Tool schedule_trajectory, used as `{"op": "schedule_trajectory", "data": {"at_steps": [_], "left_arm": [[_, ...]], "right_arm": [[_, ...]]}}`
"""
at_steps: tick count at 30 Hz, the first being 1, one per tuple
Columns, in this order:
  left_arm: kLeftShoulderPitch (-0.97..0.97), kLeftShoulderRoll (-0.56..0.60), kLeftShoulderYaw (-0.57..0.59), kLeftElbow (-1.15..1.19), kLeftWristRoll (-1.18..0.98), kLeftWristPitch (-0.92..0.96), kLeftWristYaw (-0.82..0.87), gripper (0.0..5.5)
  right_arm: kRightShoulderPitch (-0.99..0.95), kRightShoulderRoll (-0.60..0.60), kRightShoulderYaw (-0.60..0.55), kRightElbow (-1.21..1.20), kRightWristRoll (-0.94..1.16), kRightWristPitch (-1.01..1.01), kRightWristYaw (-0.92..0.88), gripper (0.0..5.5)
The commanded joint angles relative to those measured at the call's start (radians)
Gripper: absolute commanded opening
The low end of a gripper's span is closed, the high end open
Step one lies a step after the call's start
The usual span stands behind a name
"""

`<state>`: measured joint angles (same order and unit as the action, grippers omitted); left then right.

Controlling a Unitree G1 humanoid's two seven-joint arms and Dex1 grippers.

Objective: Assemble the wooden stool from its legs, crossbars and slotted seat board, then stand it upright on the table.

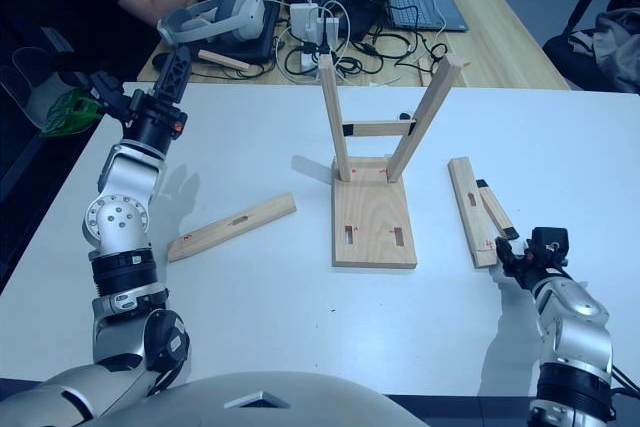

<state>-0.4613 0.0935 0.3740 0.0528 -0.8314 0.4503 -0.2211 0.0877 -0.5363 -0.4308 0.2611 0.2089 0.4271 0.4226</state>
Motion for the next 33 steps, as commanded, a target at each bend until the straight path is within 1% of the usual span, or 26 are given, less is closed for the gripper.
{"op": "schedule_trajectory", "data": {"at_steps": [1,3,8,9,13,19,21,24,26,30,32,33], "left_arm": [[-0.025,0.02,-0.006,0.017,0.021,0.0,-0.003,3.98],[-0.027,0.023,-0.007,0.023,0.023,-0.001,-0.007,3.98],[-0.029,0.026,-0.007,0.034,0.028,-0.002,-0.014,3.98],[-0.028,0.027,-0.007,0.034,0.028,-0.002,-0.014,3.98],[-0.027,0.026,-0.005,0.036,0.026,-0.001,-0.013,3.98],[-0.03,0.02,-0.004,0.04,0.026,-0.007,-0.01,3.98],[-0.03,0.02,0.0,0.04,0.024,-0.01,-0.008,3.98],[-0.03,0.024,0.007,0.033,0.027,-0.017,0.003,3.98],[-0.033,0.027,0.007,0.026,0.042,-0.03,0.013,3.98],[-0.072,0.019,0.023,0.016,0.036,-0.051,0.049,3.98],[-0.109,0.015,0.031,-0.005,0.005,-0.041,0.064,3.98],[-0.132,0.015,0.035,-0.02,-0.021,-0.026,0.071,3.98]], "right_arm": [[-0.057,0.015,0.052,0.119,-0.004,0.133,-0.02,2.89],[-0.073,0.027,0.061,0.14,0.001,0.179,-0.036,2.89],[-0.071,0.049,0.088,0.104,0.022,0.26,-0.047,2.13],[-0.068,0.048,0.092,0.098,0.023,0.274,-0.048,1.88],[-0.058,0.045,0.09,0.1,0.031,0.316,-0.067,1.3],[-0.055,0.053,0.083,0.075,0.038,0.29,-0.096,1.3],[-0.076,0.068,0.052,0.045,0.035,0.23,-0.148,1.3],[-0.151,0.085,0.022,-0.012,-0.007,0.051,-0.261,1.3],[-0.21,0.083,0.023,-0.021,-0.038,-0.068,-0.307,1.3],[-0.335,0.04,0.049,-0.065,-0.115,-0.242,-0.361,1.29],[-0.404,0.006,0.091,-0.117,-0.155,-0.315,-0.34,1.29],[-0.444,0.001,0.115,-0.153,-0.149,-0.321,-0.311,1.29]]}}
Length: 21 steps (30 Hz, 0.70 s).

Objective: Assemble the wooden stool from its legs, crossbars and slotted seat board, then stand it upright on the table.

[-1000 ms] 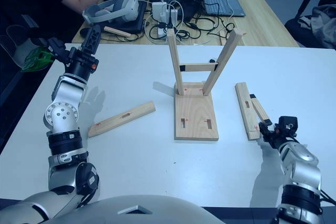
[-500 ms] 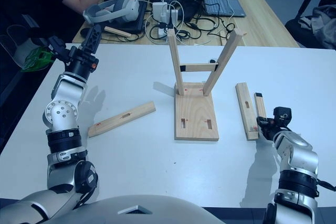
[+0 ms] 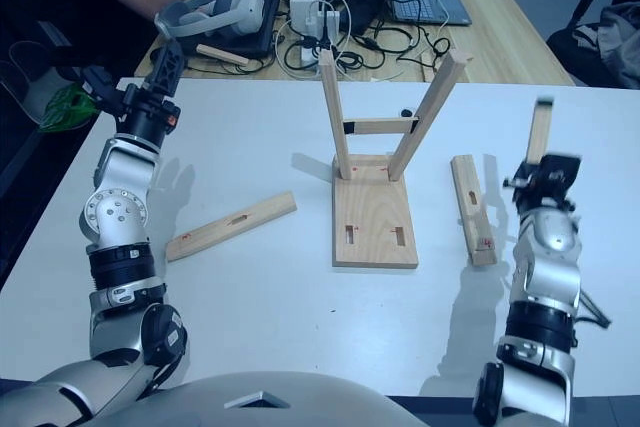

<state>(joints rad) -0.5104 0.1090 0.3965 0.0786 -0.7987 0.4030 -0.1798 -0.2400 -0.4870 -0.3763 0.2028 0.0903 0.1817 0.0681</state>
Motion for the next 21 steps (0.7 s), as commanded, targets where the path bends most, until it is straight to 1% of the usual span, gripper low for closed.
{"op": "schedule_trajectory", "data": {"at_steps": [1,6,11,14,21], "left_arm": [[-0.103,-0.001,0.016,-0.06,-0.082,0.038,0.034,3.98],[-0.17,0.018,-0.011,-0.163,-0.294,0.194,-0.015,3.98],[-0.161,0.038,-0.054,-0.244,-0.44,0.315,-0.043,3.98],[-0.15,0.041,-0.083,-0.25,-0.431,0.324,-0.049,3.98],[-0.14,0.049,-0.124,-0.234,-0.379,0.307,-0.067,3.98]], "right_arm": [[-0.152,-0.051,0.086,-0.13,-0.02,-0.078,0.077,1.29],[-0.287,-0.04,0.238,-0.332,0.128,0.052,0.311,1.29],[-0.3,-0.044,0.352,-0.473,0.219,0.18,0.466,1.29],[-0.306,-0.026,0.397,-0.55,0.262,0.253,0.497,1.29],[-0.334,0.013,0.429,-0.603,0.285,0.311,0.494,1.29]]}}
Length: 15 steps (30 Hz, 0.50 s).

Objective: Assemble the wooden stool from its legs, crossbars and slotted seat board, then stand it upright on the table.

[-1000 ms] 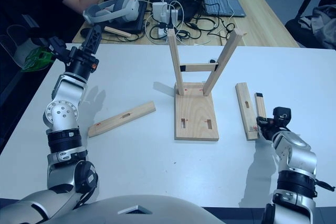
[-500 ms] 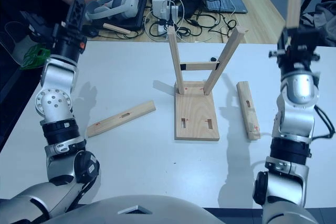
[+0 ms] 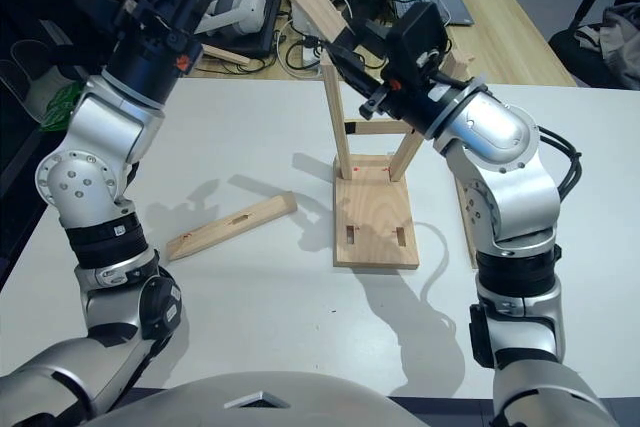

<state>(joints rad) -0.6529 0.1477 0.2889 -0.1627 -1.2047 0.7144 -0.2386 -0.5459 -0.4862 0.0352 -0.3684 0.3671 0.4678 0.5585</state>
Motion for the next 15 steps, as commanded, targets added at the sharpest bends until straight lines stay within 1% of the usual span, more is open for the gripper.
{"op": "schedule_trajectory", "data": {"at_steps": [1,7,8,10,15], "left_arm": [[0.004,0.01,-0.018,0.009,0.031,-0.006,-0.01,3.98],[0.009,-0.005,-0.027,0.007,0.038,-0.011,-0.005,3.98],[0.009,-0.008,-0.028,0.006,0.037,-0.01,-0.004,3.8],[0.013,-0.01,-0.032,0.001,0.04,-0.008,-0.003,3.61],[0.032,-0.016,-0.051,-0.011,0.057,-0.006,0.019,2.83]], "right_arm": [[-0.031,0.017,0.023,-0.034,0.008,0.028,0.004,1.29],[-0.014,0.015,0.088,-0.073,0.008,0.059,0.048,1.29],[-0.012,0.013,0.097,-0.075,0.003,0.059,0.054,1.29],[-0.009,0.015,0.108,-0.074,-0.004,0.057,0.06,1.29],[-0.005,0.021,0.106,-0.057,-0.017,0.045,0.056,1.29]]}}
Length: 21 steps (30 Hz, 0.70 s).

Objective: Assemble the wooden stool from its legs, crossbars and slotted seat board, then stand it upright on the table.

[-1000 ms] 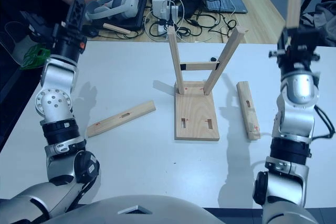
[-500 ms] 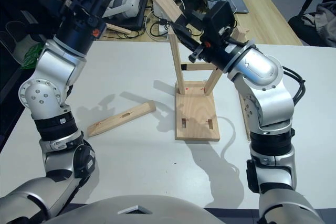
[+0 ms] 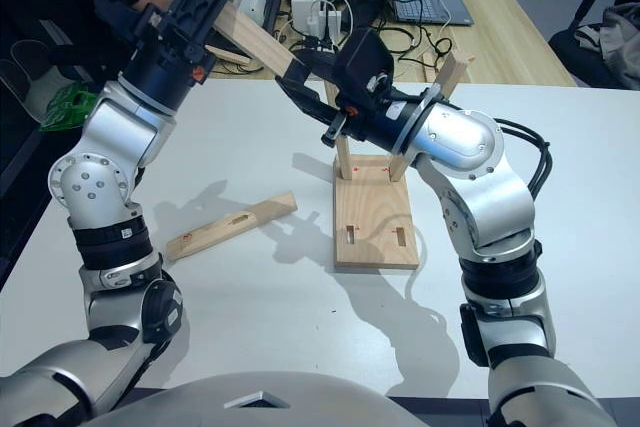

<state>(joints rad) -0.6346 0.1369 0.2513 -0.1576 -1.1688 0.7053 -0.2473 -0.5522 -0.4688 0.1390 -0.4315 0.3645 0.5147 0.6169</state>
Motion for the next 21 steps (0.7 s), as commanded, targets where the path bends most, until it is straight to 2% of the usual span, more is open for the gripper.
{"op": "schedule_trajectory", "data": {"at_steps": [1,14,21], "left_arm": [[0.016,-0.007,-0.017,-0.013,0.033,-0.003,0.037,2.7],[0.005,-0.041,-0.006,0.01,0.075,-0.055,0.092,0.77],[0.011,-0.058,-0.013,-0.003,0.063,-0.052,0.103,0.44]], "right_arm": [[-0.001,0.006,0.0,0.01,-0.019,-0.006,-0.006,1.29],[0.013,0.021,0.006,0.023,-0.085,-0.034,-0.021,1.29],[0.019,0.036,0.01,0.026,-0.105,-0.038,-0.025,1.29]]}}
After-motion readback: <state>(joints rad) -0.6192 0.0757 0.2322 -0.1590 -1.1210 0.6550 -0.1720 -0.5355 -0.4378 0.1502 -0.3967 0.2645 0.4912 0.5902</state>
